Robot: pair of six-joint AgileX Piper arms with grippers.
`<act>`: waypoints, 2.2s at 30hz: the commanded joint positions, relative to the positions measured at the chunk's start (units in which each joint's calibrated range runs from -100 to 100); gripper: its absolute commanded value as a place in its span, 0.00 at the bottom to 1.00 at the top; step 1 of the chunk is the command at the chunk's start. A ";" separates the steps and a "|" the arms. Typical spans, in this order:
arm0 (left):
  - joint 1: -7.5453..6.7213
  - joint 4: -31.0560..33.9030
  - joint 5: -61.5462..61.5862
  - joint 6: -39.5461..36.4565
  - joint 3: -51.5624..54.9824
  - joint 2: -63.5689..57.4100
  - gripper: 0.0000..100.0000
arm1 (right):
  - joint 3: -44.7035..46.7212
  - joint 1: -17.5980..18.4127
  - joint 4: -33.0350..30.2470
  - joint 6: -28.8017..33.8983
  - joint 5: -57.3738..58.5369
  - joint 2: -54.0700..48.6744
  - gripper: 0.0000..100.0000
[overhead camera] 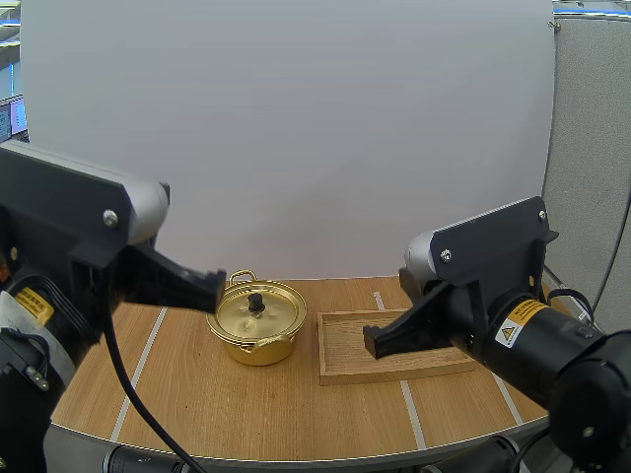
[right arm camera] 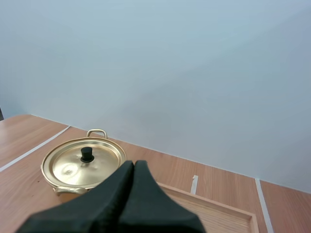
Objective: Open the pot, put the pineapple inside, and close it
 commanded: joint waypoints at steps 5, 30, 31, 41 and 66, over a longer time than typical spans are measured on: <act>0.16 0.56 -13.25 -0.47 12.65 0.74 0.00 | 8.14 -0.24 -0.44 -0.27 -12.10 -0.43 0.00; 0.16 0.29 -39.13 -8.10 38.17 0.61 0.00 | 22.17 -6.92 -0.14 -0.10 -19.74 -0.43 0.00; 0.16 0.29 -37.94 -8.10 38.17 0.61 0.00 | 22.71 -6.92 0.30 -0.10 -19.74 -0.43 0.00; 0.25 0.41 -22.70 -8.10 38.17 0.33 0.00 | 25.23 -6.92 0.60 -0.10 -16.30 -0.43 0.00; 1.92 0.67 -13.30 -10.46 38.17 -0.18 0.00 | 25.23 -6.92 1.07 0.05 -14.42 -0.43 0.00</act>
